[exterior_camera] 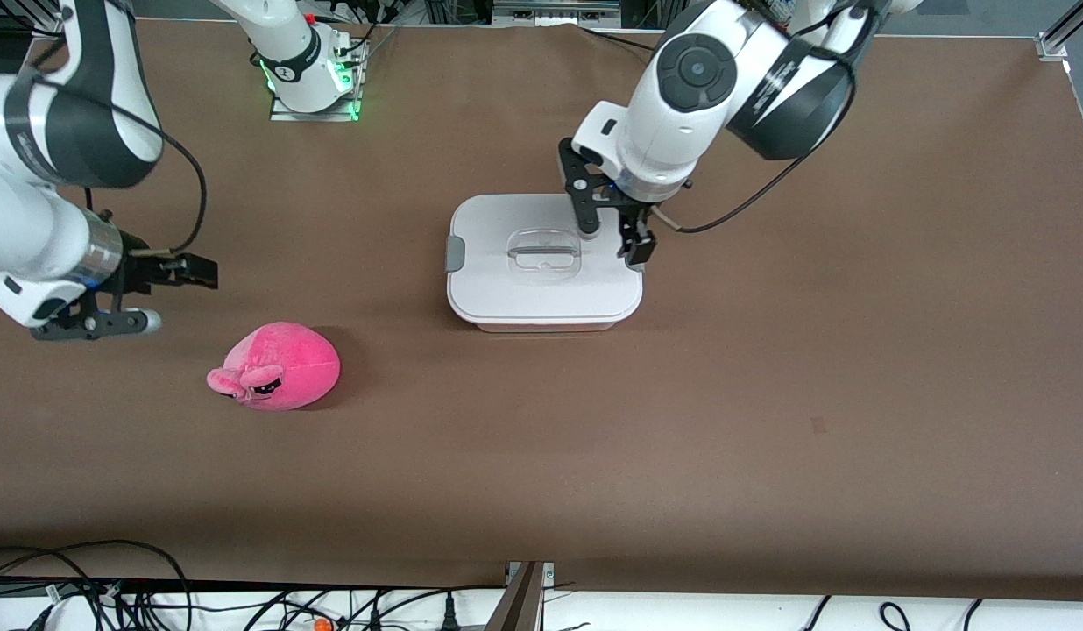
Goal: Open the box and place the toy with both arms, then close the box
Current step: 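Reach the left gripper to the lid handle while the right gripper reaches the toy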
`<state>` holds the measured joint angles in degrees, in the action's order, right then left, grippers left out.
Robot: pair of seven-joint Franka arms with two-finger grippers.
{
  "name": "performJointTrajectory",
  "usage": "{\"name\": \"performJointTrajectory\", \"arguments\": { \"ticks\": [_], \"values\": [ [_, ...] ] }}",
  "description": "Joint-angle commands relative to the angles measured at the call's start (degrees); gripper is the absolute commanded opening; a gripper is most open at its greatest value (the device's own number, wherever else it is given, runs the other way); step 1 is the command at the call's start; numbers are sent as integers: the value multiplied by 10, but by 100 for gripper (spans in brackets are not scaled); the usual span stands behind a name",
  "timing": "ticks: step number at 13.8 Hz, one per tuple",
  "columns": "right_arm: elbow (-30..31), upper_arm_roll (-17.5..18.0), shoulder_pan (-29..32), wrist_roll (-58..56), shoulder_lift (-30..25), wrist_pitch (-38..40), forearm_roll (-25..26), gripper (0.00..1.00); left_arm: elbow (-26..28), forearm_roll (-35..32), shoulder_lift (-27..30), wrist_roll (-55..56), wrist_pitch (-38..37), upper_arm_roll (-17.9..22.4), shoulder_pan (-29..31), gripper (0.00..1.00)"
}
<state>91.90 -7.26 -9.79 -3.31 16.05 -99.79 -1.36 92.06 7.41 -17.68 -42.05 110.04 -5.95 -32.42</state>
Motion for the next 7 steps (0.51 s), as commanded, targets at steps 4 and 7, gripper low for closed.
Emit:
{"name": "performJointTrajectory", "arguments": {
  "ticks": [4,7],
  "values": [
    [-13,7,-9,-13,90,-65,-34,100,-13,23,-81,-37,126,-13,-32,100],
    [-9,6,-8,-13,113,-87,-32,100,12,21,-92,-37,154,-20,-45,56]
  ]
}}
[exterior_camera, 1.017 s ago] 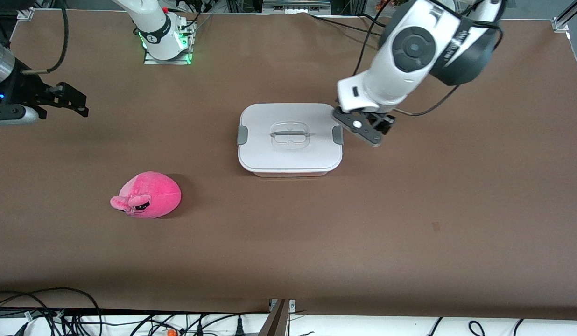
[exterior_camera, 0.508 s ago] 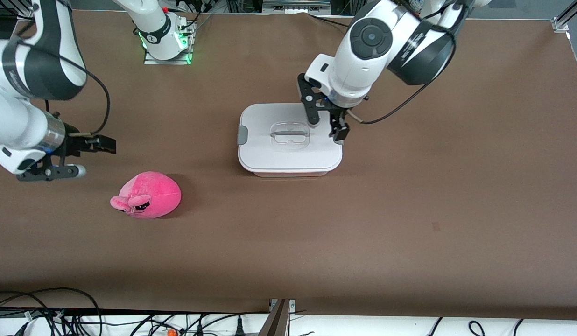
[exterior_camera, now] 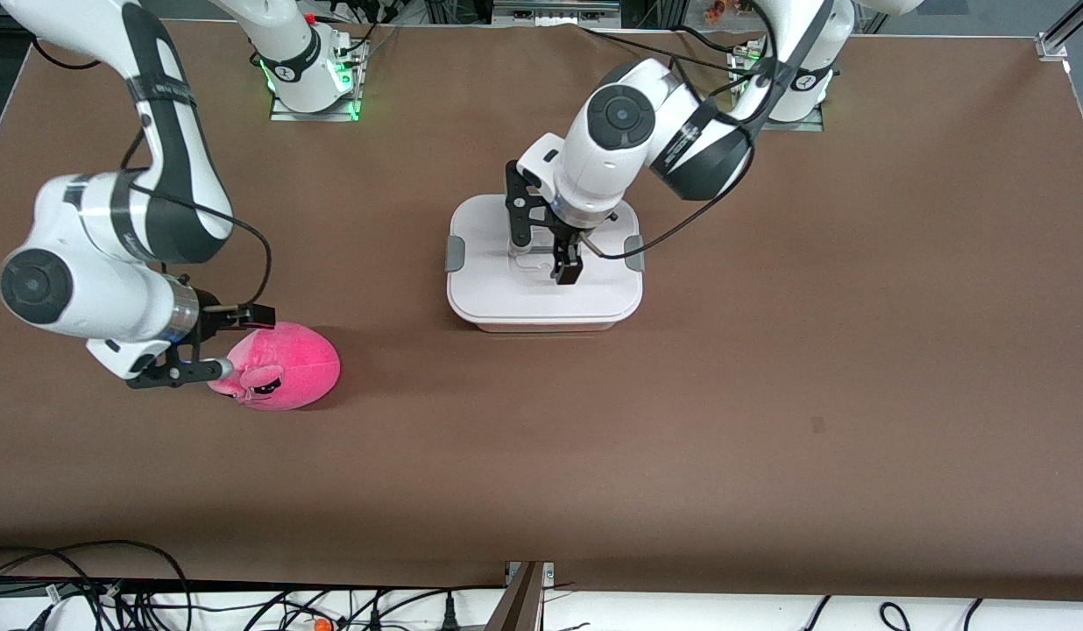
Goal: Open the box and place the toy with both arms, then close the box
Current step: 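Reach the left gripper to the lid handle while the right gripper reaches the toy, then lift the white lid with the left gripper while the right gripper grasps the toy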
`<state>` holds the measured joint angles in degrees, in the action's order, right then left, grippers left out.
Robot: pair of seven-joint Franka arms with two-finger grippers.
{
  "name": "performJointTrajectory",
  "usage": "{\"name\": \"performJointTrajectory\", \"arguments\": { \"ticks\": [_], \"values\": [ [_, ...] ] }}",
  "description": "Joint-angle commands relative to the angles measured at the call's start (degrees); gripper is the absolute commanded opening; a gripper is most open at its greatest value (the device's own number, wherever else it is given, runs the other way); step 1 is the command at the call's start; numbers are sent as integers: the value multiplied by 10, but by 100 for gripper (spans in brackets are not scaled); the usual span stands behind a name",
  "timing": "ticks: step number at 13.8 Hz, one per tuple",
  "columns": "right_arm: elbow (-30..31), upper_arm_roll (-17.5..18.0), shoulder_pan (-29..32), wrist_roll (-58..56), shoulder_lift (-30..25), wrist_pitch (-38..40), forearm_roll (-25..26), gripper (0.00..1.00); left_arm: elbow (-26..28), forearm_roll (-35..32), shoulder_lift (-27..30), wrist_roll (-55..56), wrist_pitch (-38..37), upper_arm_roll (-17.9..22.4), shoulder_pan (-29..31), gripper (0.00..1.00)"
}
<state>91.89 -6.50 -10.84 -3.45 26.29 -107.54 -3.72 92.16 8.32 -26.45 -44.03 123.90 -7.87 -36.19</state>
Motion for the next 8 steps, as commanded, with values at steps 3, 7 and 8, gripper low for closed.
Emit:
{"name": "performJointTrajectory", "arguments": {
  "ticks": [3,7,8],
  "values": [
    [-5,-1,6,-11,36,-50,-9,100,27,11,-9,-17,26,-4,-9,15],
    [3,-1,3,-11,52,-97,-9,86,27,11,-4,-17,20,-9,-15,0],
    [3,-1,4,-12,53,-98,-9,67,26,12,-2,-17,19,-16,-13,0]
  ]
}}
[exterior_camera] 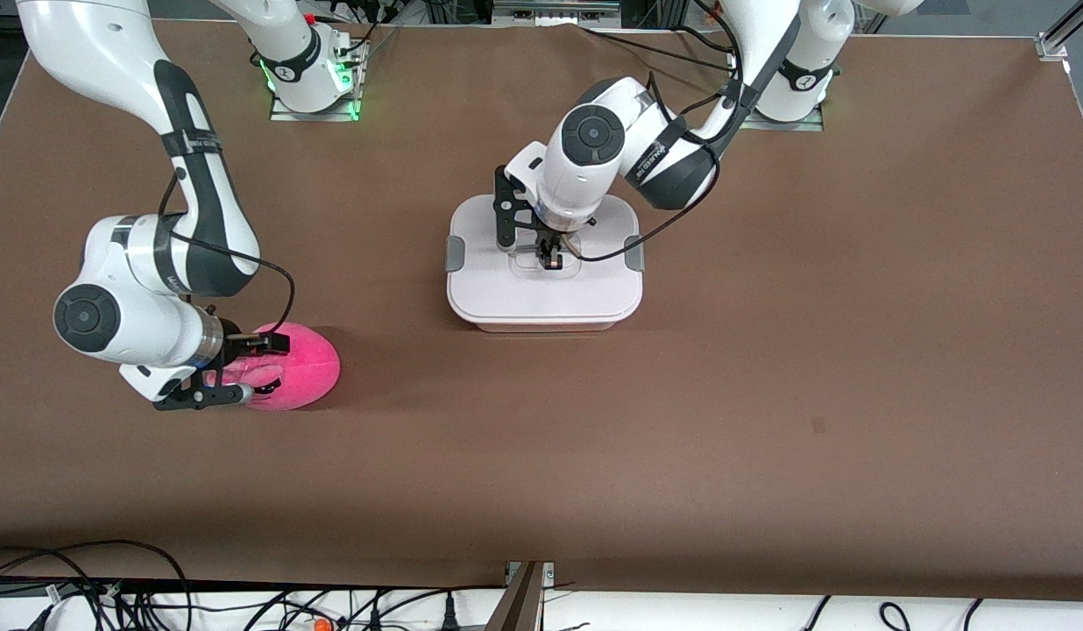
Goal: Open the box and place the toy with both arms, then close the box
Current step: 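Lift the white lid with the left gripper while the right gripper grasps the toy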
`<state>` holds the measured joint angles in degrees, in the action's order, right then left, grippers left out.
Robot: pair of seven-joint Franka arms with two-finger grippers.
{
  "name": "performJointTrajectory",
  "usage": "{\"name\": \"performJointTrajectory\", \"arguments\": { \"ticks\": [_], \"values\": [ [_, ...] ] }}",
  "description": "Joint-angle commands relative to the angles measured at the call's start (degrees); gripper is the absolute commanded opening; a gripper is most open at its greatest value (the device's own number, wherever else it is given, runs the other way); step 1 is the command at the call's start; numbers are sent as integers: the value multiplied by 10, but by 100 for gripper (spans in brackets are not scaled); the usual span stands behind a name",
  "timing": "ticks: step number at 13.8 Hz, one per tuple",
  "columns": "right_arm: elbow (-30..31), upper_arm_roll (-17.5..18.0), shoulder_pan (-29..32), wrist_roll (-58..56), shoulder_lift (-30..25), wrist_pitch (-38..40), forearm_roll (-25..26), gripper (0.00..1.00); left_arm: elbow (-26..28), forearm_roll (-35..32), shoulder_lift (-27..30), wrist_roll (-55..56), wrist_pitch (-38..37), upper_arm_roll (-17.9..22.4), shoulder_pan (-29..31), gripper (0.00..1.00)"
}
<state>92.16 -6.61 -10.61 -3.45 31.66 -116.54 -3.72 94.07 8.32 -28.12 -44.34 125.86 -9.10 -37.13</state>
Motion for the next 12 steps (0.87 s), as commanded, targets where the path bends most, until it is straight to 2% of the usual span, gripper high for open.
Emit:
{"name": "performJointTrajectory", "arguments": {
  "ticks": [1,3,4,7,10,12],
  "values": [
    [1,0,2,-23,2,-7,-9,44,7,11,21,-13,-2,-7,0,0],
    [-2,-1,8,-51,2,-7,-10,9,4,12,46,-10,-21,-8,3,0],
    [-2,0,14,-52,2,-4,-10,0,-4,12,65,-10,-58,-7,6,0],
    [-5,-1,16,-69,1,-2,-10,0,-23,14,109,-7,-149,-7,35,0],
    [-13,-1,14,-92,-11,8,-9,0,-60,12,134,-11,-277,17,65,0],
    [-14,3,9,-102,-40,34,-7,0,-62,10,132,-12,-326,20,121,0]
  ]
}}
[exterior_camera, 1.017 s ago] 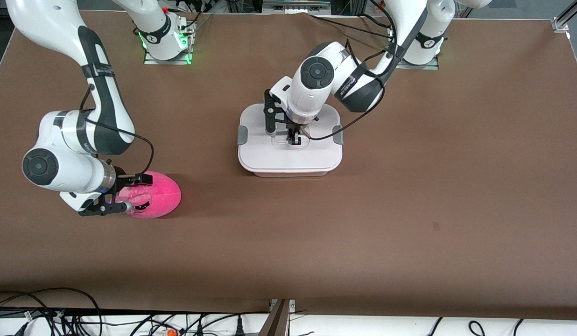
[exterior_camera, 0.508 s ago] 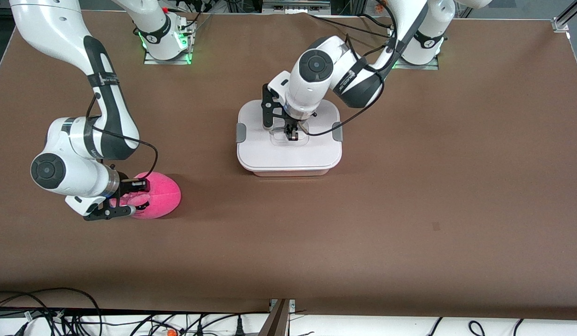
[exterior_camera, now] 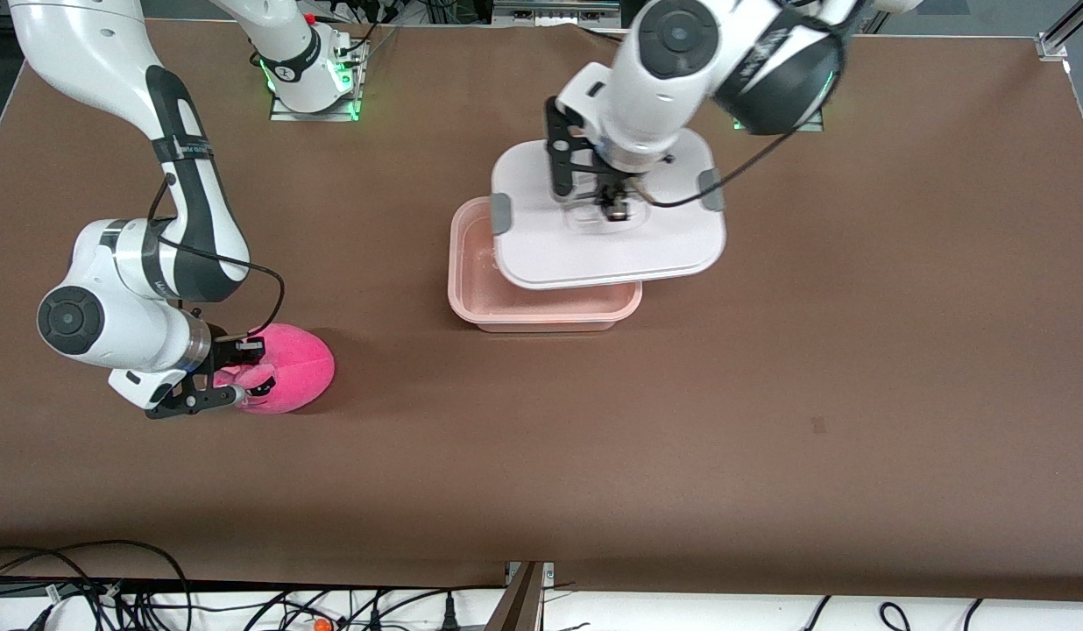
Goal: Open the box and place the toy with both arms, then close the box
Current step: 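Lift the white lid with the left gripper while the right gripper grasps the toy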
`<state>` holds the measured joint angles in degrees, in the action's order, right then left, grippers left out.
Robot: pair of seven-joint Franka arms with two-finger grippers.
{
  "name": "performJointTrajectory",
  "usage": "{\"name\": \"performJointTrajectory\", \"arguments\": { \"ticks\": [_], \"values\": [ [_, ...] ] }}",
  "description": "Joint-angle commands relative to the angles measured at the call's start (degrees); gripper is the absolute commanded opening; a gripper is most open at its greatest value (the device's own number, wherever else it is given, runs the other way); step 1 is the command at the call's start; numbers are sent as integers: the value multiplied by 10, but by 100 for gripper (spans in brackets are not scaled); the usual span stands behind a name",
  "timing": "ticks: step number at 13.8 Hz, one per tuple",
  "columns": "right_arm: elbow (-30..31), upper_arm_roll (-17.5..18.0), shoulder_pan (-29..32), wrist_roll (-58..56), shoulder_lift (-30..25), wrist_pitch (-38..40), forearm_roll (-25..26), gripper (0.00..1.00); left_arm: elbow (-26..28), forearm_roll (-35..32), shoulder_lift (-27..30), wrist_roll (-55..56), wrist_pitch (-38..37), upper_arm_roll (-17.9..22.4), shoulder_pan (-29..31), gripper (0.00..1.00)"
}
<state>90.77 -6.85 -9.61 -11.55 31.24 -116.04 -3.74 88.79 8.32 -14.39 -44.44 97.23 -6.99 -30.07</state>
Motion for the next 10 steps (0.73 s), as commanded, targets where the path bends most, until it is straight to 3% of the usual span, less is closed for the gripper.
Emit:
{"name": "performJointTrajectory", "arguments": {
  "ticks": [1,4,6,8,10],
  "values": [
    [-2,9,-9,-27,-53,52,-5,0,-8,7,-9,-27,-60,-2,75,0],
    [-62,20,-37,-57,-80,174,-5,0,-11,-7,-28,-129,-93,5,167,0],
    [-121,57,-39,-110,-80,237,-4,0,-12,-32,-50,-196,-88,5,226,0],
    [-142,103,-48,-138,-81,255,7,0,-48,-33,-94,-259,-87,5,268,0],
    [-173,149,-86,-186,-80,266,70,0,-75,-32,-138,-280,-88,5,294,0]
  ]
}}
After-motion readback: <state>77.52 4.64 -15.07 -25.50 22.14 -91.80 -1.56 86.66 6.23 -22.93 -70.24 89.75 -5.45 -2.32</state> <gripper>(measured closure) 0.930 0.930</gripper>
